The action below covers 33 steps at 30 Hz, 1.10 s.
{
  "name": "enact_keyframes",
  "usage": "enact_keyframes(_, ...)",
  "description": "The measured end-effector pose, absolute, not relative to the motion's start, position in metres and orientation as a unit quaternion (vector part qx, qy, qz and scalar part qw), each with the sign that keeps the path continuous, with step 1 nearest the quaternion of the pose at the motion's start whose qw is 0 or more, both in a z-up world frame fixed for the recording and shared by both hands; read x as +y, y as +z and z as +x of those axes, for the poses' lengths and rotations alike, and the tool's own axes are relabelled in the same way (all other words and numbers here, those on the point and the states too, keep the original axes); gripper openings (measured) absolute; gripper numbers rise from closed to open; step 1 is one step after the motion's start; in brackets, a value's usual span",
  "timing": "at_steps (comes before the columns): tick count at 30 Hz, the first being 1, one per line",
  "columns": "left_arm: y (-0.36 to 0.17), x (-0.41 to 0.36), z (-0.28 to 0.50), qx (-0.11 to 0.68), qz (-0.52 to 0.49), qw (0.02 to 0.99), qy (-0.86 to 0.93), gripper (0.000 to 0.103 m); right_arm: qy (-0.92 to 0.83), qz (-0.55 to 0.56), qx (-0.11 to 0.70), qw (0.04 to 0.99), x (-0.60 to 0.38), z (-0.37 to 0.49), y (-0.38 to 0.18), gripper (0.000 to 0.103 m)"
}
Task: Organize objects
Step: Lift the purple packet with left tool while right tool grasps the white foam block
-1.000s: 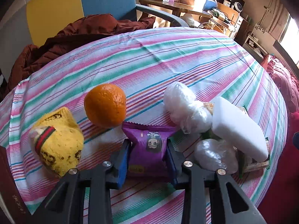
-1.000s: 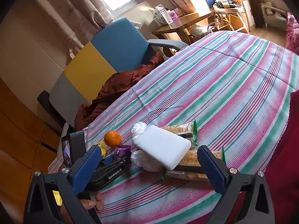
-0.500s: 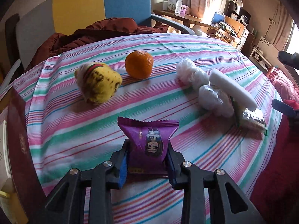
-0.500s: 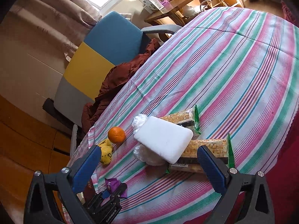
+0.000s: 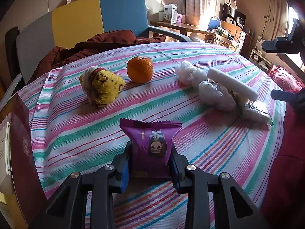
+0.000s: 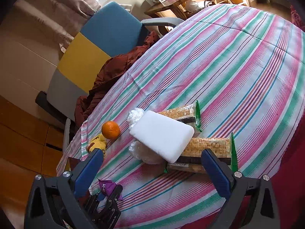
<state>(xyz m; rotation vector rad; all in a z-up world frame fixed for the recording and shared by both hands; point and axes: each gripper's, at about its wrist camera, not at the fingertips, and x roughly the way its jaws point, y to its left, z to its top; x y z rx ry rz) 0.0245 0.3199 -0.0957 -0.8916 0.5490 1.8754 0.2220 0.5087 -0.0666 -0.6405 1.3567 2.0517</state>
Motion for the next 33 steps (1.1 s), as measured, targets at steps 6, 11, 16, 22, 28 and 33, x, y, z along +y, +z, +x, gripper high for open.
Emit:
enact_keyframes(6, -0.096, 0.32, 0.026, 0.223, -0.357, 0.477, 0.772, 0.035, 0.755, -0.317, 0.506, 0.273, 0.51, 0.203, -0.077, 0.103)
enact_keyframes(11, -0.096, 0.316, 0.024, 0.209, -0.363, 0.483, 0.769, 0.035, 0.775, -0.408, 0.391, 0.28, 0.51, 0.174, -0.062, 0.103)
enact_keyframes(16, -0.096, 0.316, 0.024, 0.205, -0.363, 0.485, 0.769, 0.035, 0.801, -0.469, 0.273, 0.253, 0.518, 0.145, -0.052, 0.103)
enact_keyframes(22, -0.097, 0.315, 0.023, 0.201, -0.365, 0.487, 0.768, 0.035, 0.786, -0.523, 0.246, 0.219, 0.537, 0.117, -0.079, 0.103)
enact_keyframes(28, -0.097, 0.315, 0.023, 0.201, -0.365, 0.487, 0.767, 0.035, 0.779, -0.537, 0.251, 0.202, 0.542, 0.104, -0.094, 0.072)
enact_keyframes(33, -0.097, 0.315, 0.023, 0.199, -0.365, 0.489, 0.767, 0.036, 0.795, -0.52, 0.239, 0.199, 0.524, 0.113, -0.075, 0.063)
